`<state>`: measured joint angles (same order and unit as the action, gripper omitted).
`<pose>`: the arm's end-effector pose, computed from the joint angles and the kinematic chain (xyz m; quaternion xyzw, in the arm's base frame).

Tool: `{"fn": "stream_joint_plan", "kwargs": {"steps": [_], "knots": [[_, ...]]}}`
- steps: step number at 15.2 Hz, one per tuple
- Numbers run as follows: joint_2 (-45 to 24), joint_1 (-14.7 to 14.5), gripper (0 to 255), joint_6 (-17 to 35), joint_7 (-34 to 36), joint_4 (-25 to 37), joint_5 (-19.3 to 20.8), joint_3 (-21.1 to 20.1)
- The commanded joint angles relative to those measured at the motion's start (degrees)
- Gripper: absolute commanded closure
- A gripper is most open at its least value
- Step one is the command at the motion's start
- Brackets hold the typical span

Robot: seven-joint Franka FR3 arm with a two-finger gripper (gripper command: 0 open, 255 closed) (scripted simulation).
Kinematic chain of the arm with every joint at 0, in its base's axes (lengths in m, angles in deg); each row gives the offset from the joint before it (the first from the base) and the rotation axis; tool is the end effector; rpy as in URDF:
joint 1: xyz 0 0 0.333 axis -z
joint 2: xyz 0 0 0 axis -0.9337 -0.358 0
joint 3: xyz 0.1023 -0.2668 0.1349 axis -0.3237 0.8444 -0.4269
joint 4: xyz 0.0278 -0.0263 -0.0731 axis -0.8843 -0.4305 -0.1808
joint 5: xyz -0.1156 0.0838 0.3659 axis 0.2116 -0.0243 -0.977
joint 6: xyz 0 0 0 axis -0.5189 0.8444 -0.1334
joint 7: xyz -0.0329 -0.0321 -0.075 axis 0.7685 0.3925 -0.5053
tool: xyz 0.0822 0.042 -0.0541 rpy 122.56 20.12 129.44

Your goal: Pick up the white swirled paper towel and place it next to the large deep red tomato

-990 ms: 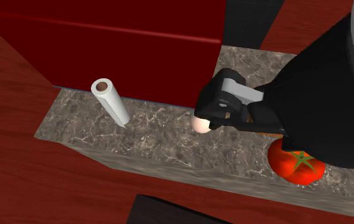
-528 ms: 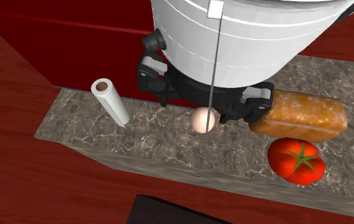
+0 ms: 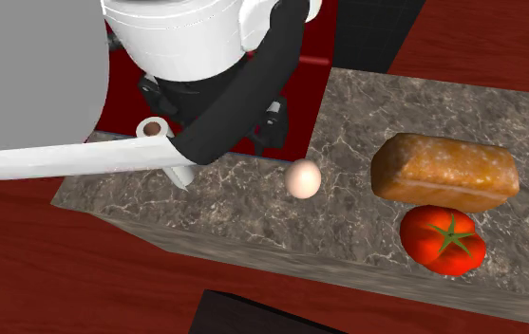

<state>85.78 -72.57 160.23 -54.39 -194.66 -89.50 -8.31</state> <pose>0.4154 0.2061 0.5477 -0.9982 0.0029 -0.0574 0.0141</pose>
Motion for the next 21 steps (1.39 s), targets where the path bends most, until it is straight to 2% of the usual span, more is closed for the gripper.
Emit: {"fn": "stream_joint_plan", "kwargs": {"steps": [1,9,16,21], "knots": [[-4.07,-0.17,0,1.04,3.45,2.33,1.22,-2.58],[-21.88,-2.24,0,2.17,17.19,14.08,10.17,-10.10],[-38.61,-8.41,0,-0.74,27.44,27.86,19.61,-11.63],[-39.58,-8.44,0,2.69,27.94,25.25,20.34,-11.18]]}}
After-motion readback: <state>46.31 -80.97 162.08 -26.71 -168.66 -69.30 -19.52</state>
